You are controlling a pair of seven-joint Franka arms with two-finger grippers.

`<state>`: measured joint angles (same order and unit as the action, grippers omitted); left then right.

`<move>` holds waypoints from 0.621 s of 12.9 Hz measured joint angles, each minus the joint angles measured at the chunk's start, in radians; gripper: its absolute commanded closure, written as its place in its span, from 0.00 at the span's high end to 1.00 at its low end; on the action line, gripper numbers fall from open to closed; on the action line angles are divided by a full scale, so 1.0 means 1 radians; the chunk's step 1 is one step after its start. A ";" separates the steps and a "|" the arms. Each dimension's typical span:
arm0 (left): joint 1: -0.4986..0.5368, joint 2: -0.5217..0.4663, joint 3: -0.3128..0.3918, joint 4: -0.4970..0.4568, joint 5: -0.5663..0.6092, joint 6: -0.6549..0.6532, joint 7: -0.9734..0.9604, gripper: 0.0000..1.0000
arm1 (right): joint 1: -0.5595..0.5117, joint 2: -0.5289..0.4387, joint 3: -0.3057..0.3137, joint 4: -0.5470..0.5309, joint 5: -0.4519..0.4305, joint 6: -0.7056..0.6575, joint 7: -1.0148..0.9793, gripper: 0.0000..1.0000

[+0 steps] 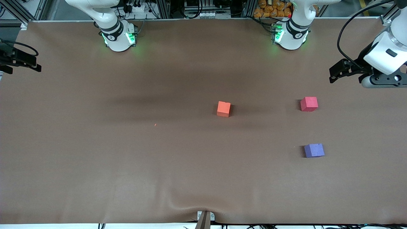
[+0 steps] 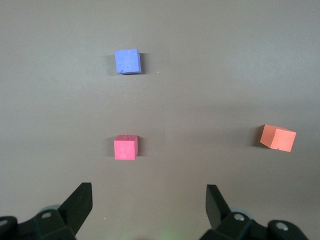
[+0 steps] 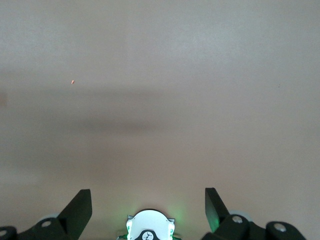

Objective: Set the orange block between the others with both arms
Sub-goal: 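Reach the left gripper to the orange cube and grasp it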

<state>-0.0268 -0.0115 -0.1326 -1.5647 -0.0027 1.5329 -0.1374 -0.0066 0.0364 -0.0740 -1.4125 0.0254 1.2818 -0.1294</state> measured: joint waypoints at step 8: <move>-0.178 0.206 -0.149 -0.007 -0.001 0.172 -0.212 1.00 | 0.002 0.002 0.001 -0.001 0.000 0.004 -0.001 1.00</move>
<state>-0.2053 0.1950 -0.2813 -1.5712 -0.0035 1.7052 -0.3496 -0.0050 0.0389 -0.0726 -1.4135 0.0251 1.2855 -0.1300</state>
